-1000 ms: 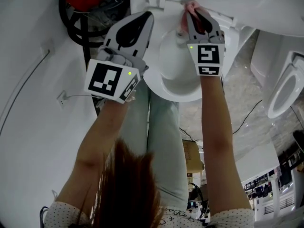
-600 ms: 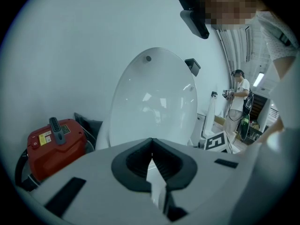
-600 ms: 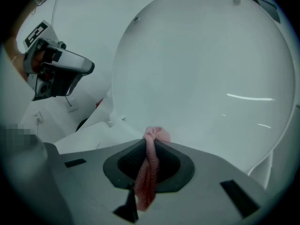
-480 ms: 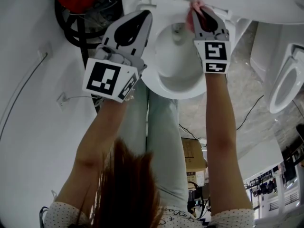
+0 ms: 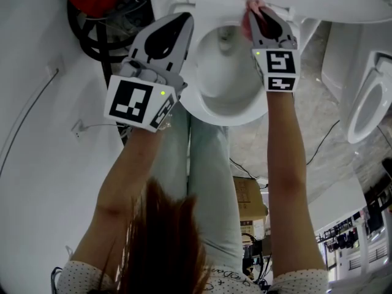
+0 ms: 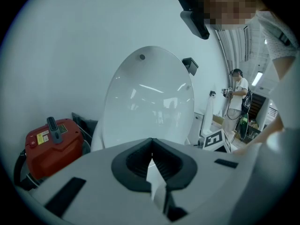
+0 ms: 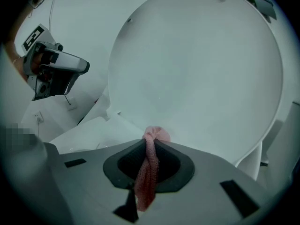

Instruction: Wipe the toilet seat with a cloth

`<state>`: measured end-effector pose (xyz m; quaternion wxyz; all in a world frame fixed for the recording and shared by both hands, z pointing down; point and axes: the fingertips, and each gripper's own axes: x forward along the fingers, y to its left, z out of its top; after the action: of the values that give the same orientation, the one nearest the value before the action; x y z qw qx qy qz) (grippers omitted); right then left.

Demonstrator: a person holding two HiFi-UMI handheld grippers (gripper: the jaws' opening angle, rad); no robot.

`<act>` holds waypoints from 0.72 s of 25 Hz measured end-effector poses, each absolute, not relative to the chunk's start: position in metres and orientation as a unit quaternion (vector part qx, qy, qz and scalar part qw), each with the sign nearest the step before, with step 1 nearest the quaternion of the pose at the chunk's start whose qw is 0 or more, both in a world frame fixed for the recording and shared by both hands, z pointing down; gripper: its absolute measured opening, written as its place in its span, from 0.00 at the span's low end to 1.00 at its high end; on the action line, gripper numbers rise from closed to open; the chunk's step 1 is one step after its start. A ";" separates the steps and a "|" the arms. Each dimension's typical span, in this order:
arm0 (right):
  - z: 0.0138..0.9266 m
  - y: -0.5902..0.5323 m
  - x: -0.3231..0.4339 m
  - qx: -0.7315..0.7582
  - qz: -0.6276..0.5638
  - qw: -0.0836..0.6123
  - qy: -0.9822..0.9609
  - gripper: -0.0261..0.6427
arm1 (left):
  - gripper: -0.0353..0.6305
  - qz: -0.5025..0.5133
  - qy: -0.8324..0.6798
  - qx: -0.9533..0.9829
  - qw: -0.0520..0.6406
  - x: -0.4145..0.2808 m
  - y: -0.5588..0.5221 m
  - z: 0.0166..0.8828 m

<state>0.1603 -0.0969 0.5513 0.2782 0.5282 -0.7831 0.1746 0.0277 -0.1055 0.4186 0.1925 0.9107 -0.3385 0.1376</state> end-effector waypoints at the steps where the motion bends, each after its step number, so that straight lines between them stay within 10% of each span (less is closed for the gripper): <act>1: 0.552 -0.096 0.163 0.530 0.177 0.279 -0.781 0.12 | 0.05 0.138 -0.339 0.911 0.192 0.028 -0.105 0.419; 18: 0.556 -0.081 0.208 0.558 0.201 0.272 -0.758 0.12 | 0.05 0.140 -0.333 0.912 0.193 0.040 -0.096 0.423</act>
<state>0.2082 -0.0806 0.5556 0.2725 0.5575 -0.7579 0.2013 0.0399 -0.0962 0.4230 0.1934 0.9120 -0.3335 0.1401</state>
